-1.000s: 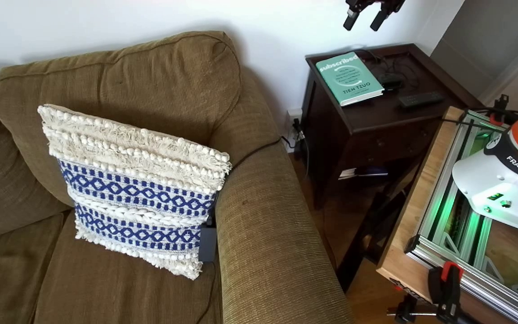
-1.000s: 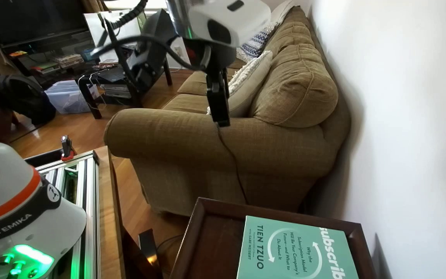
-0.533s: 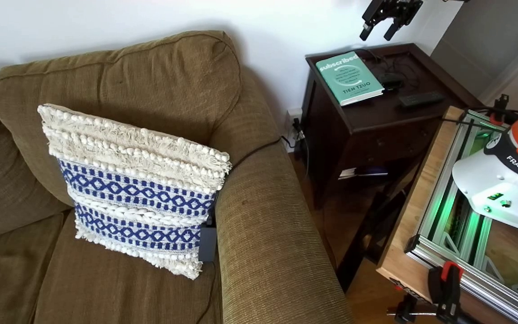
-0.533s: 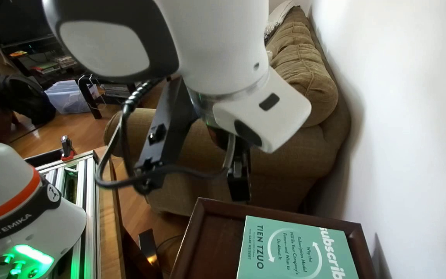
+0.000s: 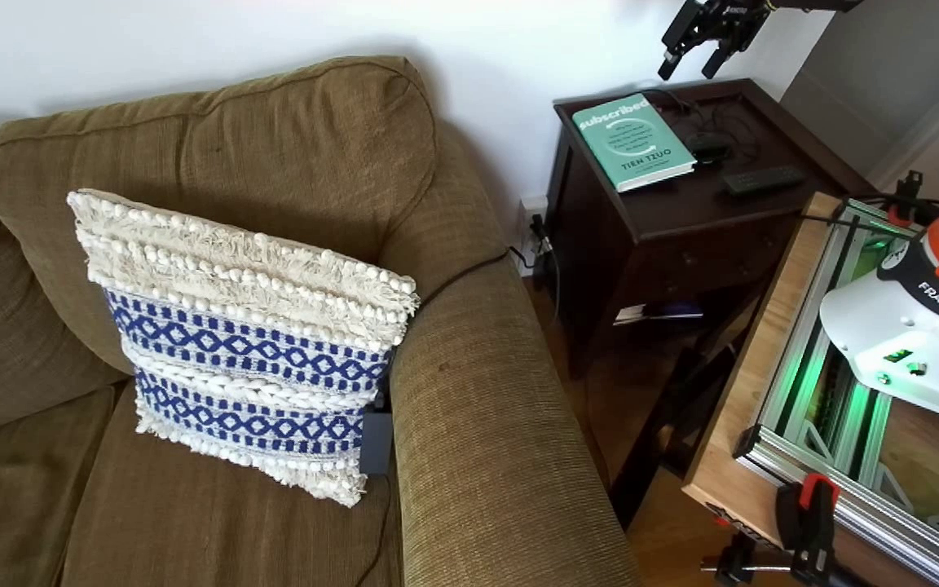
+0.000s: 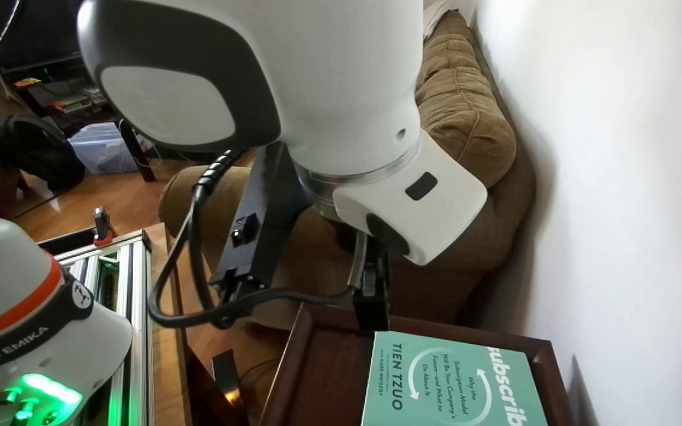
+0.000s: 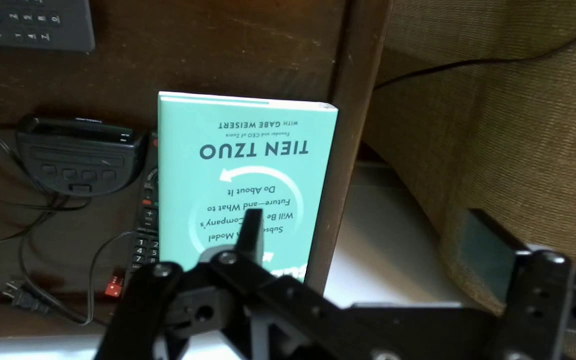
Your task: Put the blue book on the pillow
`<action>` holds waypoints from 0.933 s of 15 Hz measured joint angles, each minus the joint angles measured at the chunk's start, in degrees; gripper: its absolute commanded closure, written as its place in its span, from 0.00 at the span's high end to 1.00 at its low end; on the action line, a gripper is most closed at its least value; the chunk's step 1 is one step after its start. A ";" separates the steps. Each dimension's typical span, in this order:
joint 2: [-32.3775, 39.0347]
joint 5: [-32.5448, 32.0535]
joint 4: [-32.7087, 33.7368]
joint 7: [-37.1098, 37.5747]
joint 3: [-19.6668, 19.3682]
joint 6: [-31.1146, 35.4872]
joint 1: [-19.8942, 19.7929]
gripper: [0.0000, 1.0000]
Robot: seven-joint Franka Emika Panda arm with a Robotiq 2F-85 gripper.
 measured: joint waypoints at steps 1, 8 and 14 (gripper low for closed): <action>0.00 0.00 0.00 0.00 0.00 0.00 0.00 1.00; -0.01 0.00 0.00 0.00 0.01 0.00 0.00 1.00; 2.52 2.95 0.82 -0.04 -0.52 -0.02 -0.02 1.00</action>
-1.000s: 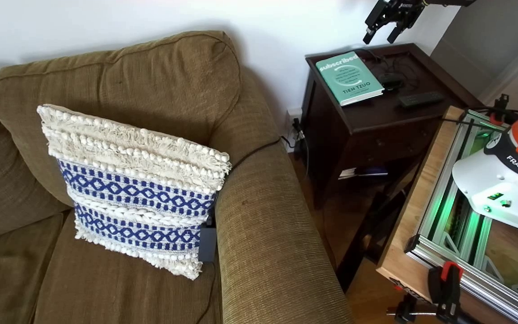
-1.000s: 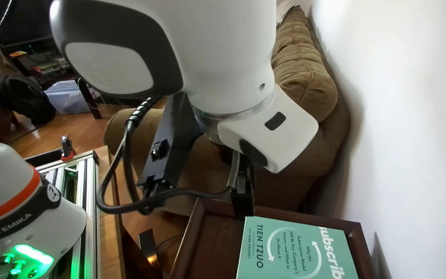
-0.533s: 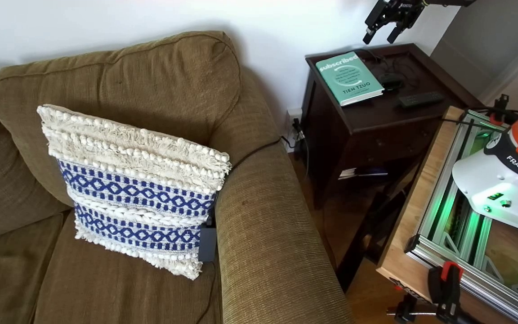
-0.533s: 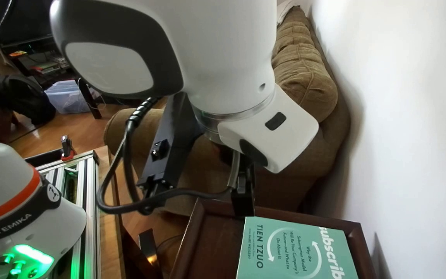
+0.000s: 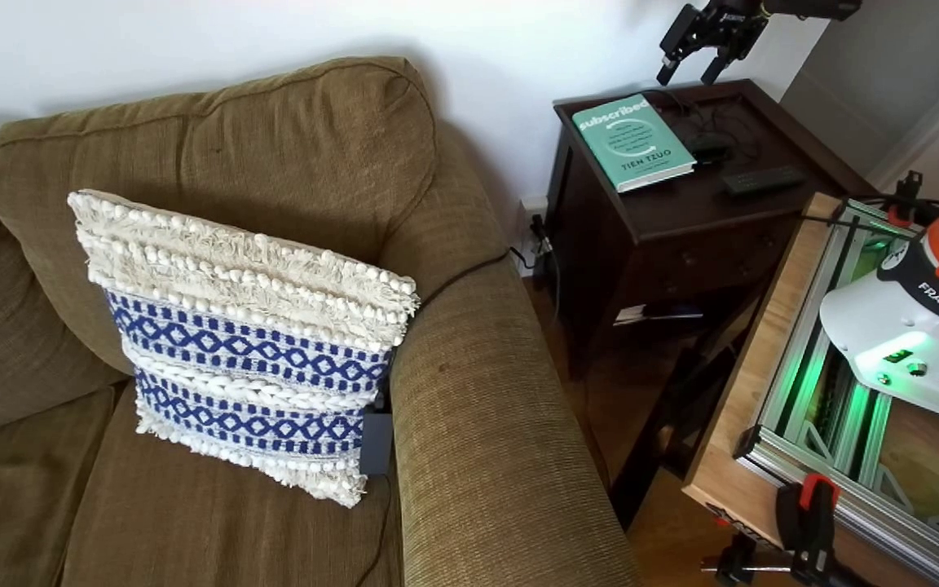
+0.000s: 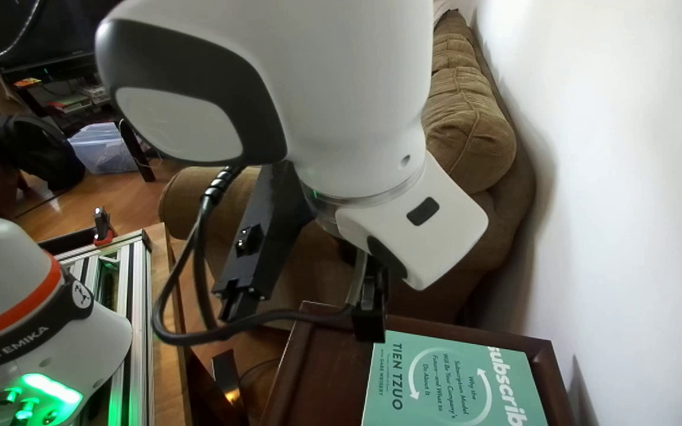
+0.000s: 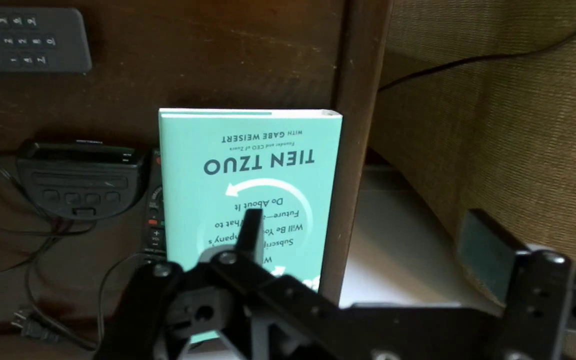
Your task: Put the blue book on the pillow
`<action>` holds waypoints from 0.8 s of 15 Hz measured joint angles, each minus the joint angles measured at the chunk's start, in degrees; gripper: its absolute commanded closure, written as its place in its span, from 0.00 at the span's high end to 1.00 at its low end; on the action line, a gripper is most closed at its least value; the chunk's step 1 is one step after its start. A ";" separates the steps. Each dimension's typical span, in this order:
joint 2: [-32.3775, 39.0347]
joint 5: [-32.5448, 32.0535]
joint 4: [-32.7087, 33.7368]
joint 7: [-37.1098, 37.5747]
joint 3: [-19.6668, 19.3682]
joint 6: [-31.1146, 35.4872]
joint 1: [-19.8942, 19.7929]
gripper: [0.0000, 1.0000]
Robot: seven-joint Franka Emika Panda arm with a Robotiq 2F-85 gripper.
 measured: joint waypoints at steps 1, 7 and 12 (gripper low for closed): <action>1.47 0.82 0.51 -0.18 -0.36 0.00 -0.07 1.00; 12.79 13.74 5.59 -11.28 -1.75 -2.04 -0.44 1.00; 23.10 19.74 12.17 -19.71 0.39 -6.22 -6.31 1.00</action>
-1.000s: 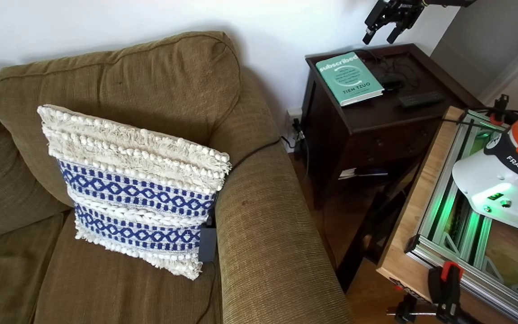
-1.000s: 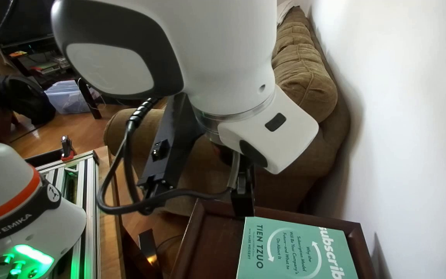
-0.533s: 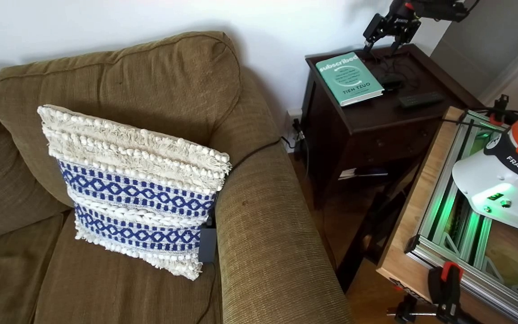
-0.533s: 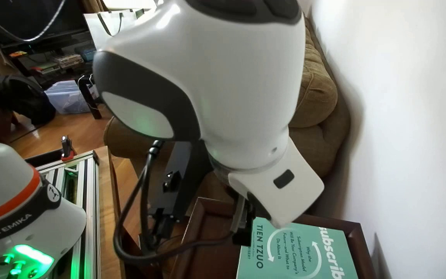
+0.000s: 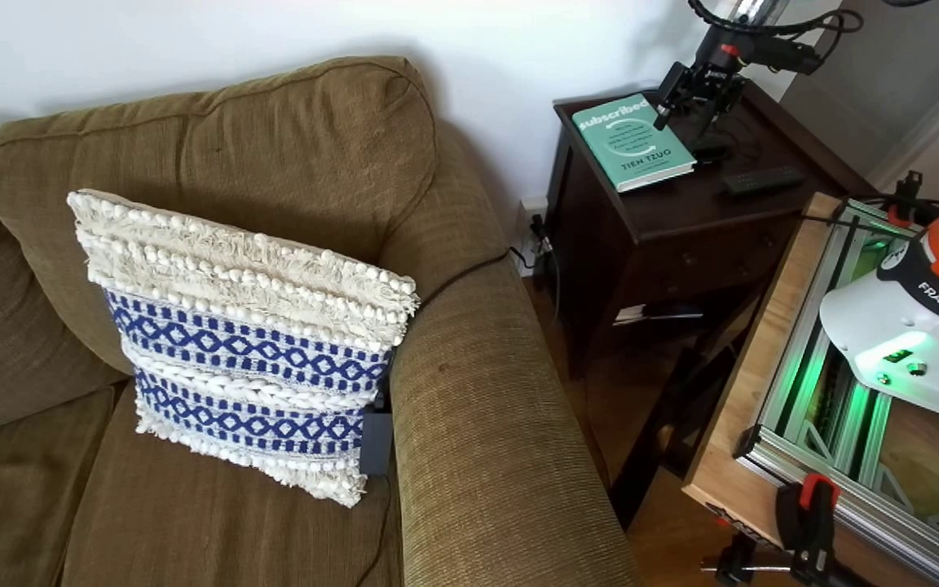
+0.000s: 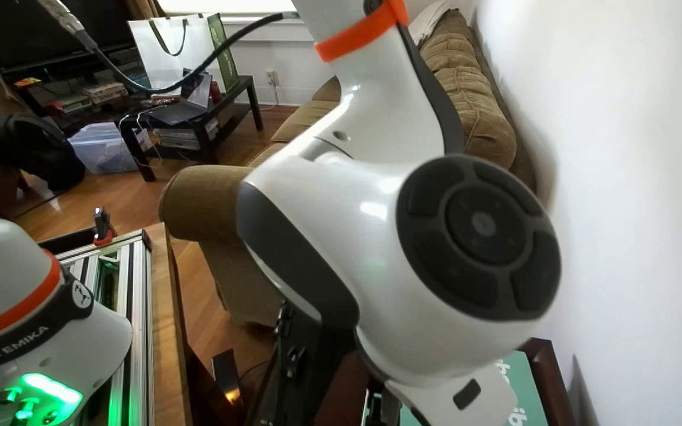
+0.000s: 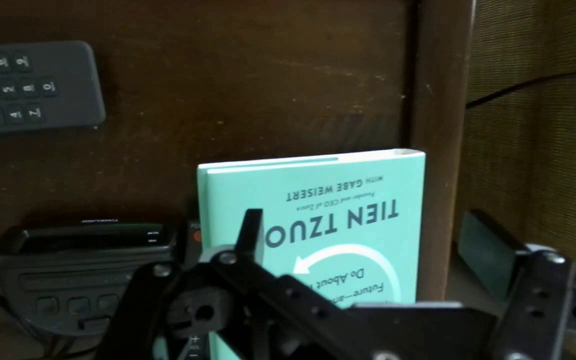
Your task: Put the blue book on the pillow
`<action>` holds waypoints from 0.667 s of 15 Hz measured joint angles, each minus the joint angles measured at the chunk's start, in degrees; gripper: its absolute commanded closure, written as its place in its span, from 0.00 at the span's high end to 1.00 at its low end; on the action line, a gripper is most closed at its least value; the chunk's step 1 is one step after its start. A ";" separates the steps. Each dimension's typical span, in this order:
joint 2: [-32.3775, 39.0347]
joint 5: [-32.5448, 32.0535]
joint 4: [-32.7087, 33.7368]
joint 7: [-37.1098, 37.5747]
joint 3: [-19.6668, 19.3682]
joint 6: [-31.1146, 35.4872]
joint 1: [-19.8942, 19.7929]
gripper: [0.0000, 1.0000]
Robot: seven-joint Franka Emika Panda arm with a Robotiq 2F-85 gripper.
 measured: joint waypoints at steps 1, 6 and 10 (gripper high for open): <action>1.97 0.26 1.35 -0.83 0.70 0.00 -1.72 1.00; 9.97 0.33 7.98 -2.67 4.18 -0.54 -9.75 1.00; 14.27 0.33 11.72 -3.54 7.01 -0.68 -13.92 1.00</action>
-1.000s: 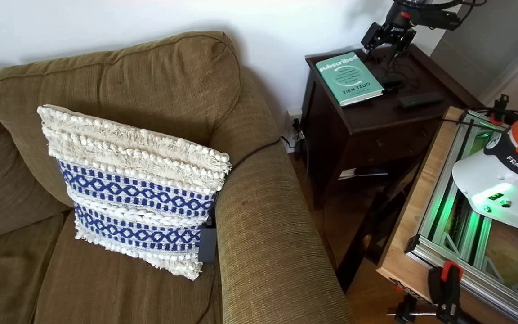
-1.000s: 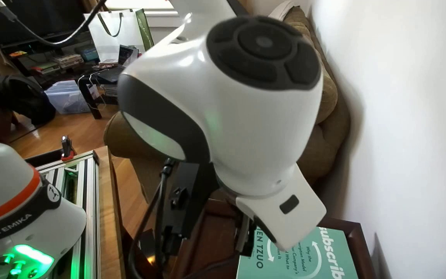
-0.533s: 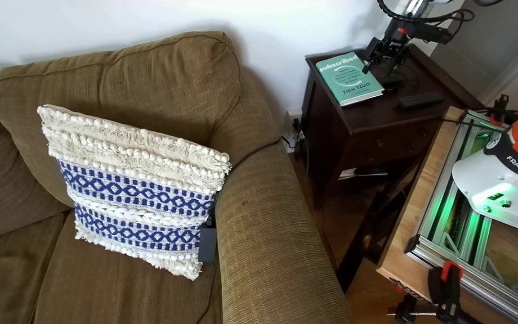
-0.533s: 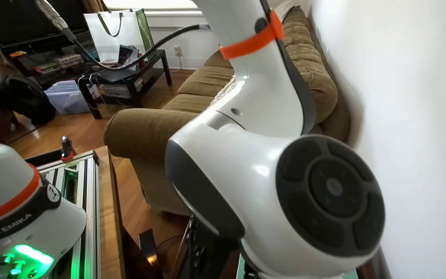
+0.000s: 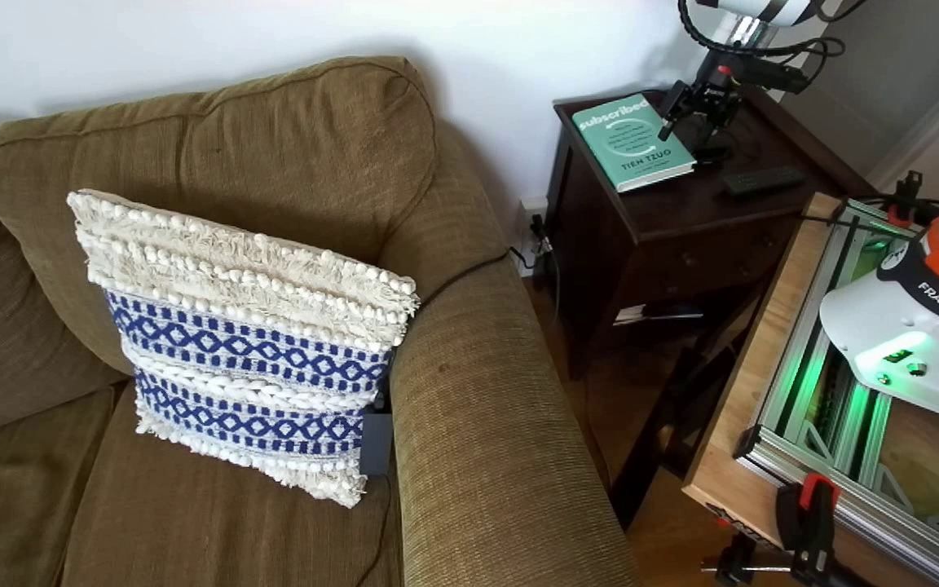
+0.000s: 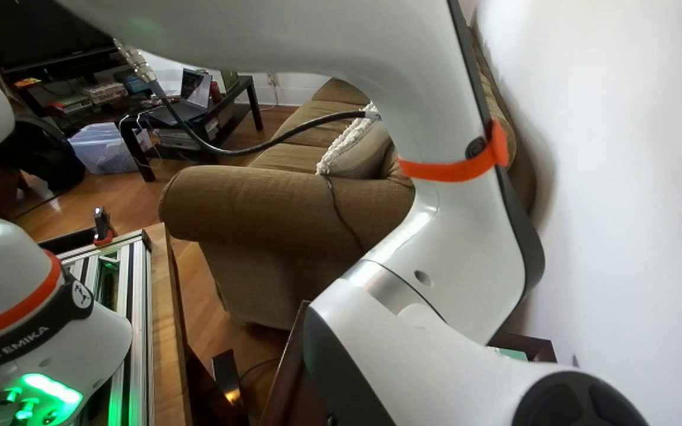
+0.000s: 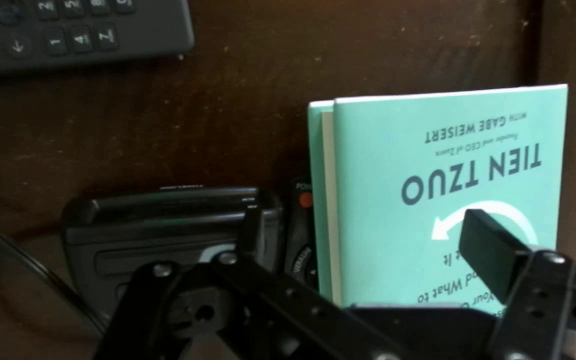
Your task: Put the blue book on the pillow
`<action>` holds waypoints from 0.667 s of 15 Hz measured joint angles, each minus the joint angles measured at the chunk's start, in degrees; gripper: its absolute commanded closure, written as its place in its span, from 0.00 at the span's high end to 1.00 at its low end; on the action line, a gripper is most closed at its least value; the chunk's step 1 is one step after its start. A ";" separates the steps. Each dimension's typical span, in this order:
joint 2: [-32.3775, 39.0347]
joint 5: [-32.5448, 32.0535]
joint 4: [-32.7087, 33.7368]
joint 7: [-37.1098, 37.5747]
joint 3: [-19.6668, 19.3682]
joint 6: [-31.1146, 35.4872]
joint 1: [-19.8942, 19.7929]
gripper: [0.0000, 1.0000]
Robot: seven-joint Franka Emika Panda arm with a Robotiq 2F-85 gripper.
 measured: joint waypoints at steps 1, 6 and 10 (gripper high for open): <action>0.90 0.00 0.77 -0.01 0.52 -0.19 -0.68 1.00; 3.78 -0.06 3.72 -0.01 1.83 -3.17 -3.21 1.00; 4.63 -0.06 5.21 0.00 2.39 -4.97 -4.49 1.00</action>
